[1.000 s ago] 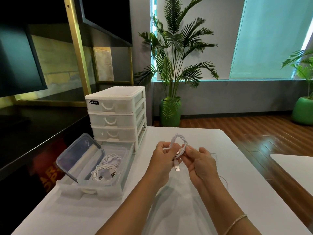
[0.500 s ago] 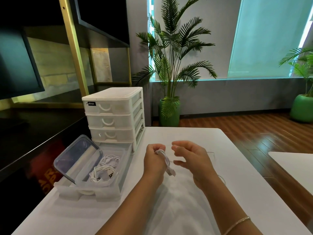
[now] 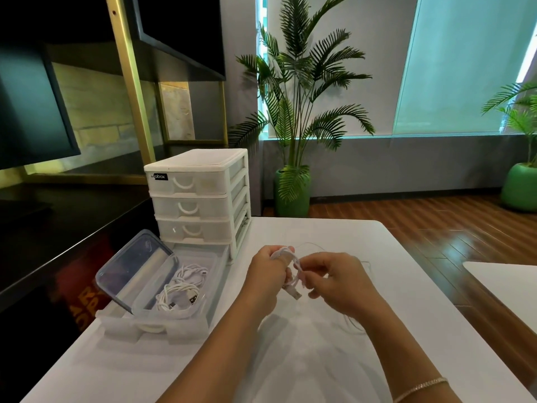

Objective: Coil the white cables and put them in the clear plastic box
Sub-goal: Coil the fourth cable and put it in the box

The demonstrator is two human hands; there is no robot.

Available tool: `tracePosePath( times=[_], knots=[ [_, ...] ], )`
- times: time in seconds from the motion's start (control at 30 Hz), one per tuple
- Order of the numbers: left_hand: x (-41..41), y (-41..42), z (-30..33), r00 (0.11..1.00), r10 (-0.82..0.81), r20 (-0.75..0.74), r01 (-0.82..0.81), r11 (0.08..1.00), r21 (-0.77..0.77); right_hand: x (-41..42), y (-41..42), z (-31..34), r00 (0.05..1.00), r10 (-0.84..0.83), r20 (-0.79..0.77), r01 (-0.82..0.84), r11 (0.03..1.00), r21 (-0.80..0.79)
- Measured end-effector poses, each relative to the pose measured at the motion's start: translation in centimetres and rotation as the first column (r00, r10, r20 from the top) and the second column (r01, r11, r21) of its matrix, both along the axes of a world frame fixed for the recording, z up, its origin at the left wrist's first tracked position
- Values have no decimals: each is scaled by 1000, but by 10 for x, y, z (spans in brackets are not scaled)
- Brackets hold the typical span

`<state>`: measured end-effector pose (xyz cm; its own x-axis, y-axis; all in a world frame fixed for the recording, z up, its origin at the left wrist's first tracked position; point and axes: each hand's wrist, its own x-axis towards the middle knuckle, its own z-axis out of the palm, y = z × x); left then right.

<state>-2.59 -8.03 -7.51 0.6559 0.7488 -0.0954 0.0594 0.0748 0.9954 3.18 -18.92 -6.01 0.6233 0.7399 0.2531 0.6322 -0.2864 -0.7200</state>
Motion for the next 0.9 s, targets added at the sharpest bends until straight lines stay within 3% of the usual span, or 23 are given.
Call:
tracePosePath(
  times=[0.1, 0.23, 0.33, 0.6, 0.9],
  knots=[
    [-4, 3, 2, 990, -132, 37, 132, 991, 18, 9, -5, -1, 986, 16, -164, 0, 995, 101],
    [-12, 4, 5, 943, -300, 140, 313, 947, -77, 9, -9, 2, 918, 124, -377, -30, 969, 246],
    [-16, 4, 6, 899, -381, 216, 408, 908, -99, 11, -11, 2, 896, 126, -426, 6, 955, 296],
    [-13, 4, 5, 956, -285, 64, 277, 954, 117, 12, -9, 1, 868, 82, -489, 123, 920, 372],
    [-14, 3, 9, 955, -282, 93, 283, 959, 2, 10, -5, -3, 908, 17, -420, 164, 905, 392]
  ],
)
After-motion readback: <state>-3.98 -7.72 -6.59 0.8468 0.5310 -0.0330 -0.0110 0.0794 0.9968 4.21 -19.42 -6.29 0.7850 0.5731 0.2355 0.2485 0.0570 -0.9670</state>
